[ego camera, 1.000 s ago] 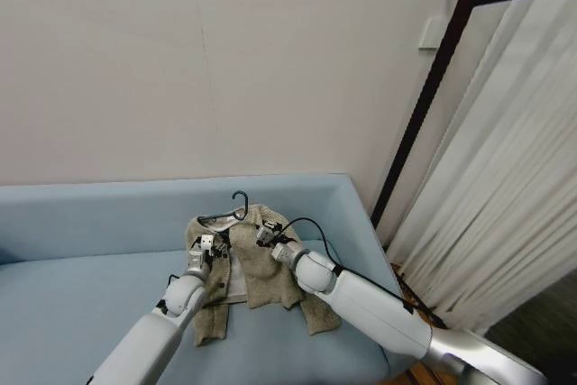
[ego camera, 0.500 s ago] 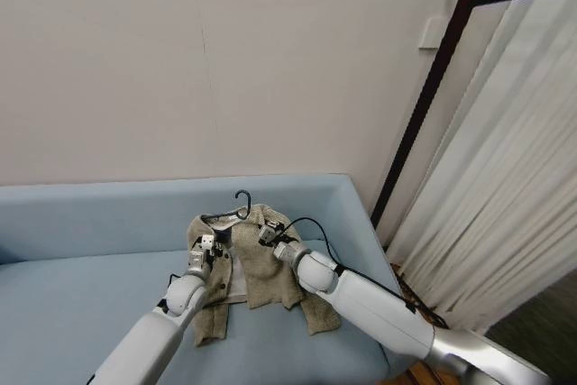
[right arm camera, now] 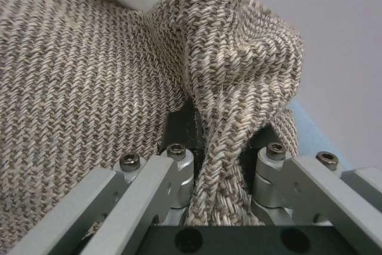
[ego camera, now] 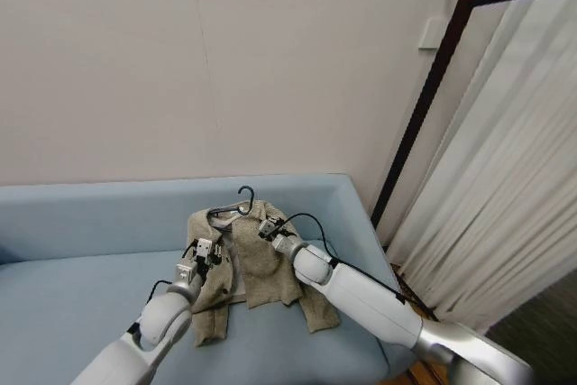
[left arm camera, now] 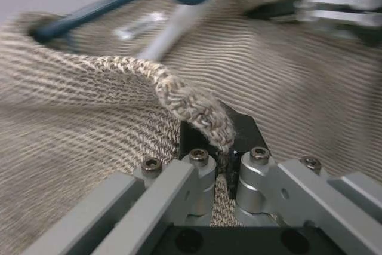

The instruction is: Pick up the clothes from the sofa and hang them on the clothes hanger.

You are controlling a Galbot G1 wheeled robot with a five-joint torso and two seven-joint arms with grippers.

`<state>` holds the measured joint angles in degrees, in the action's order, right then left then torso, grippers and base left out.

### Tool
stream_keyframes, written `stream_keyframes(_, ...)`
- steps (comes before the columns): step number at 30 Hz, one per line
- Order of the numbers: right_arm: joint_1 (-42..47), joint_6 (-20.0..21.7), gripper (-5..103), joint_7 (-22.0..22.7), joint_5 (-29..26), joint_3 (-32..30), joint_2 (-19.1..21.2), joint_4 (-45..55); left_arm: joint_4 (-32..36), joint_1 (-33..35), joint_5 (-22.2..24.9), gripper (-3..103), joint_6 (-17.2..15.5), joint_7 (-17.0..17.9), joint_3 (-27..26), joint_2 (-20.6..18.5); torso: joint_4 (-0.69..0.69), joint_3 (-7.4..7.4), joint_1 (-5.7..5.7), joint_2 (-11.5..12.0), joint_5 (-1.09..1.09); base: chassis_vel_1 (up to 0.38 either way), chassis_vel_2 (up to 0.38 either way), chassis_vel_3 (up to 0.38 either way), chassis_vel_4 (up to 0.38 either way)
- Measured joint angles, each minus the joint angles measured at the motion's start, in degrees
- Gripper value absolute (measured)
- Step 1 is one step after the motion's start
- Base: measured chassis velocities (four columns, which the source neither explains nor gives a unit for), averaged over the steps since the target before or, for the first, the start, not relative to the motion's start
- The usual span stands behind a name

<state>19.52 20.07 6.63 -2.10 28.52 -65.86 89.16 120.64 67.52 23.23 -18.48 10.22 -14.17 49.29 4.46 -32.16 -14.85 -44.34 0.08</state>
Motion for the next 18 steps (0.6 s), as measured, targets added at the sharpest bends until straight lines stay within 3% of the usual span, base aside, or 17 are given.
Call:
stream_keyframes(4, -0.88, 0.06, 12, -0.02, -0.06, 0.32, -0.42, 0.11, 1.55, 1.12, -2.23, 2, 0.62, -5.16, 0.23, -1.12, 0.01, 0.0, 0.0, 0.0, 0.0, 0.0, 0.0, 0.0, 0.0)
stream_keyframes(6, -0.88, 0.05, 12, -0.11, -0.08, 0.59, -0.25, 0.65, 0.88, 0.9, -2.84, 2, 1.03, -6.09, 0.51, -1.35, 0.0, 0.0, 0.0, 0.0, 0.0, 0.0, 0.0, 0.0, 0.0)
stream_keyframes(12, 0.86, -0.03, 11, -0.33, 0.93, 2.58, 1.37, 3.67, -5.46, -5.55, -3.73, 2, 1.88, -6.62, 3.23, -0.61, 0.02, 0.0, 0.0, 0.0, 0.0, 0.0, 0.0, 0.0, 0.0)
stream_keyframes(18, 2.82, -0.53, 11, -0.25, 1.54, 1.0, 1.84, 3.82, -7.53, -8.86, -3.44, 2, 2.61, -6.75, 5.41, 0.12, 0.02, 0.0, 0.0, 0.0, 0.0, 0.0, 0.0, 0.0, 0.0)
